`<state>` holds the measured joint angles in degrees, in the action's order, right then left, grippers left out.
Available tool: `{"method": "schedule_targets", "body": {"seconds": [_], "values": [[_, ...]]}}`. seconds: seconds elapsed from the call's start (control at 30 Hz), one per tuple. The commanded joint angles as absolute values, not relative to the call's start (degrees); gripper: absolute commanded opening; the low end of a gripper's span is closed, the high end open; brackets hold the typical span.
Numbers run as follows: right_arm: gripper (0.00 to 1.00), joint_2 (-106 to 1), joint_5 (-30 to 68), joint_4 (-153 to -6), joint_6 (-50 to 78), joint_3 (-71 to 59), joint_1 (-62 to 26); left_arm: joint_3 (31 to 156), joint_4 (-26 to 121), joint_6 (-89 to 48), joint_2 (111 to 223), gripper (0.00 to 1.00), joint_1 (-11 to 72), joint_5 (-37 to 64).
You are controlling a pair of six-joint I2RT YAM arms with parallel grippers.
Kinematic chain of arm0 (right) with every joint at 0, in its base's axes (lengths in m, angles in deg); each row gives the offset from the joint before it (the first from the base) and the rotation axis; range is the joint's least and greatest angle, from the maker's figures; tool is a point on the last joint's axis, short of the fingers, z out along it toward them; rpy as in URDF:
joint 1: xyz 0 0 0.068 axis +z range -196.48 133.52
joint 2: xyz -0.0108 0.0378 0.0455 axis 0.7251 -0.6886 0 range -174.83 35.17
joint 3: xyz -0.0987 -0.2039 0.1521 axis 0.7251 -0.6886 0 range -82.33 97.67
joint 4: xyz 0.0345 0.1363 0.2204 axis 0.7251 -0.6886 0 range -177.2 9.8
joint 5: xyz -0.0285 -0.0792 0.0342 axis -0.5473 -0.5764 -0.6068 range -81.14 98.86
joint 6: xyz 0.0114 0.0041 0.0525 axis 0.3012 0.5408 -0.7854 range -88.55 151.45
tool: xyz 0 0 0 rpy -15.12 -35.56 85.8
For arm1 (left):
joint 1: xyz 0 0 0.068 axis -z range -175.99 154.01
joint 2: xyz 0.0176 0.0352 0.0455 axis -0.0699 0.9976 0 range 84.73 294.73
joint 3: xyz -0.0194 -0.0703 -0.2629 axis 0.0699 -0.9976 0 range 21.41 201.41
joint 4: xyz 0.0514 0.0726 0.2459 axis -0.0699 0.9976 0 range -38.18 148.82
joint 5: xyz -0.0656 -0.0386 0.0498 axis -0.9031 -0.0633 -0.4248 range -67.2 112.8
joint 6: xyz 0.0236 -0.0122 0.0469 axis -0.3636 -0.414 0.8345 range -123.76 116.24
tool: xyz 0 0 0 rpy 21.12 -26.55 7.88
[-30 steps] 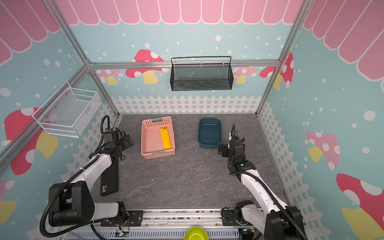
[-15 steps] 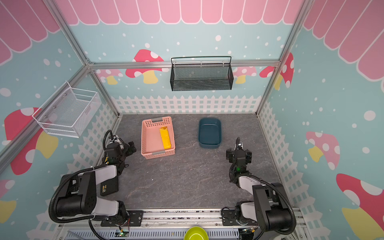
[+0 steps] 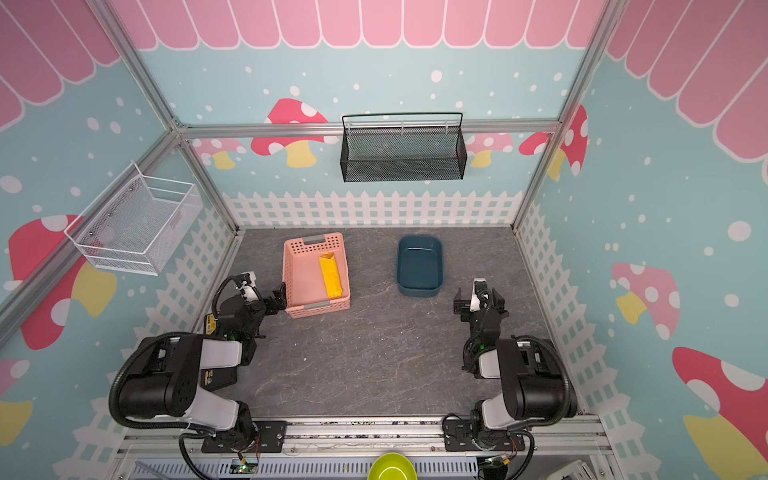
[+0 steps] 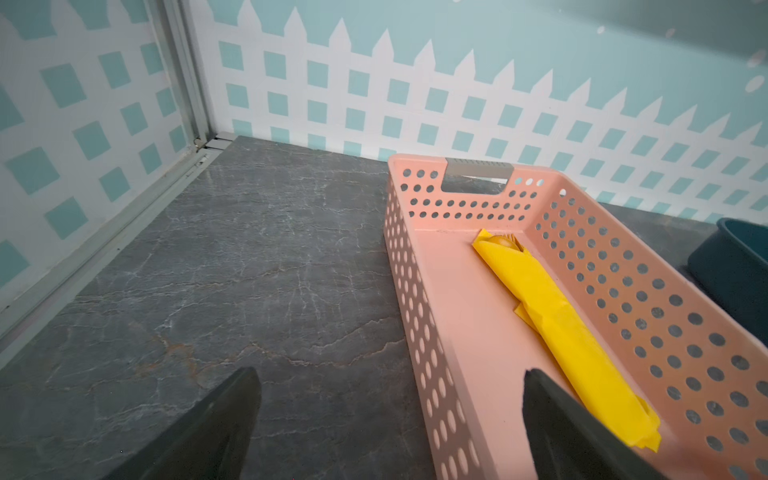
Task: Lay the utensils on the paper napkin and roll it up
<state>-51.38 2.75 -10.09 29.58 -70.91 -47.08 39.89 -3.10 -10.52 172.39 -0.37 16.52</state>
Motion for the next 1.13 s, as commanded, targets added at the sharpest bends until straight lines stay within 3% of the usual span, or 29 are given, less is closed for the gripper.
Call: {"method": "schedule_targets", "body": {"seconds": [0.0, 0.1, 0.27, 1.1], "values": [[0.99, -52.3, 7.1, -5.7, 31.2, -70.1, -47.4, 40.6, -4.3, -6.8, 172.2, 1.00, 1.1, 17.6], [1.00, -52.2, 7.1, -5.9, 31.3, -70.3, -47.4, 44.2, 3.6, -4.3, 172.1, 1.00, 3.9, 21.0], [1.00, -52.3, 7.1, -4.9, 31.4, -70.6, -47.4, 43.9, 1.2, -5.0, 172.9, 1.00, 5.2, 27.3], [0.99, -52.4, 8.6, -4.8, 32.4, -70.6, -47.1, 44.2, 1.9, -5.7, 172.8, 1.00, 4.1, 25.1]]}}
